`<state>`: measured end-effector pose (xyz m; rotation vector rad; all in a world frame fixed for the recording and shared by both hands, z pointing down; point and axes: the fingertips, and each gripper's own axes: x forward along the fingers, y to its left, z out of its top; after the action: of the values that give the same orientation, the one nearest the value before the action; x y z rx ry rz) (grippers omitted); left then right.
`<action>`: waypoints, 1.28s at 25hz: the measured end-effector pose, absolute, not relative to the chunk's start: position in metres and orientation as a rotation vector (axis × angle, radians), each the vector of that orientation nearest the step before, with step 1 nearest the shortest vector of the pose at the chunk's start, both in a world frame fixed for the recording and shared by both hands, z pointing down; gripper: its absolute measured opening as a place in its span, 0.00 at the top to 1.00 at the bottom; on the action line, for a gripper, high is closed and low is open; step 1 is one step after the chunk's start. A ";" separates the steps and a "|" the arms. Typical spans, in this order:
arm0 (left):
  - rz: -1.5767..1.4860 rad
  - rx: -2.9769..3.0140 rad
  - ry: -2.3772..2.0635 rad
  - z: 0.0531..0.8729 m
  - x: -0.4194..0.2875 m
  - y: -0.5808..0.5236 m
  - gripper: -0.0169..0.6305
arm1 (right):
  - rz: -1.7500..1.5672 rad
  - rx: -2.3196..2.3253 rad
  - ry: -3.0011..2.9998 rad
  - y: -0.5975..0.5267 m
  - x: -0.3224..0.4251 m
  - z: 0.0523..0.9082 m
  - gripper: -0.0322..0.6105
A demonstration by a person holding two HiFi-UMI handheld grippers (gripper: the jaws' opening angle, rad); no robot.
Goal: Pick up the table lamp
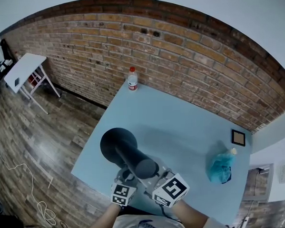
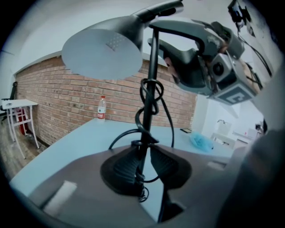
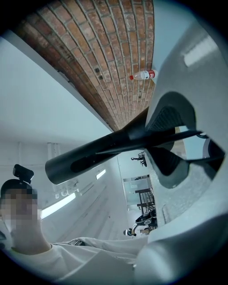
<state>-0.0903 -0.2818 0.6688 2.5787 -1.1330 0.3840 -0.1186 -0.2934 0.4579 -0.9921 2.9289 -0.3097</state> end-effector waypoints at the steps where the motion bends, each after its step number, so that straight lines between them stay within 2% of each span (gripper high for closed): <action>1: 0.370 2.579 -1.126 0.670 -0.090 -0.282 0.87 | -0.318 -0.986 2.932 -0.294 -0.119 0.457 0.78; 3: 0.341 2.579 -1.115 0.671 -0.090 -0.284 0.87 | -0.318 -0.973 2.940 -0.293 -0.122 0.456 0.79; 5: 0.327 2.571 -1.117 0.667 -0.090 -0.285 0.87 | -0.306 -0.967 2.946 -0.292 -0.124 0.455 0.84; 32: 0.380 2.698 -1.103 0.663 -0.078 -0.266 0.88 | -0.251 -0.997 2.974 -0.278 -0.111 0.450 0.88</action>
<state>-0.0783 -0.2658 0.6633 2.6976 -1.1034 0.3799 -0.1108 -0.2775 0.4500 -0.9968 2.9741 -0.2507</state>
